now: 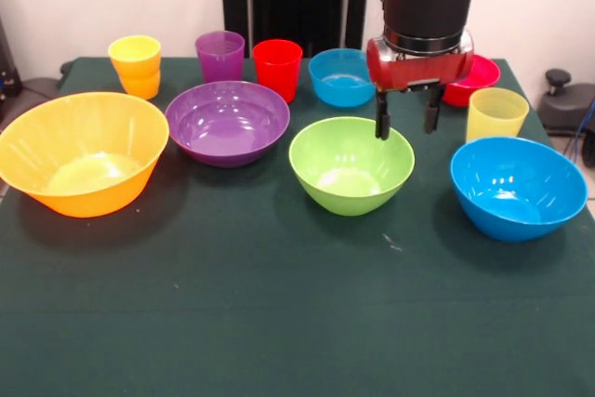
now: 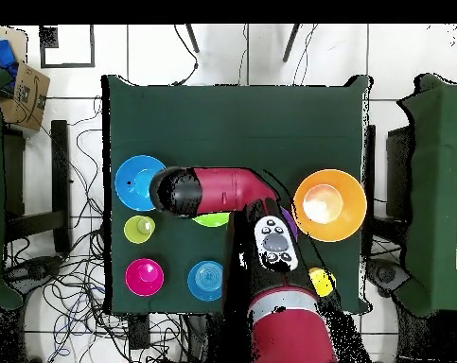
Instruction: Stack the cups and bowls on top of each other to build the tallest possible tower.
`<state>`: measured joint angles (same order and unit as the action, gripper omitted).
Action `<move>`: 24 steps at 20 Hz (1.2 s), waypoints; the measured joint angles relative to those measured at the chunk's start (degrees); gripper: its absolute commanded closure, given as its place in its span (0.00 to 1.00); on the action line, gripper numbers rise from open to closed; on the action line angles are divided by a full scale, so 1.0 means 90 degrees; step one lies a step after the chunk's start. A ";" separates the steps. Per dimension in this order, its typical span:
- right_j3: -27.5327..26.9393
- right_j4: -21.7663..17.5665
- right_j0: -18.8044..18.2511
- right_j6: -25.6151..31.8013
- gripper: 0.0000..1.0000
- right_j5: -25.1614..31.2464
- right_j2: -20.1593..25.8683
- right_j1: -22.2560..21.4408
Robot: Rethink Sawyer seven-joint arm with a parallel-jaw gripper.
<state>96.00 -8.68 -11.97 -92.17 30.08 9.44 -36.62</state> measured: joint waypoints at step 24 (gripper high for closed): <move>0.1251 -0.1020 -0.0822 0.0000 0.00 -0.2624 0.0009 0.1116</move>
<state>107.26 -17.86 -19.36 -92.17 6.47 9.52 -26.57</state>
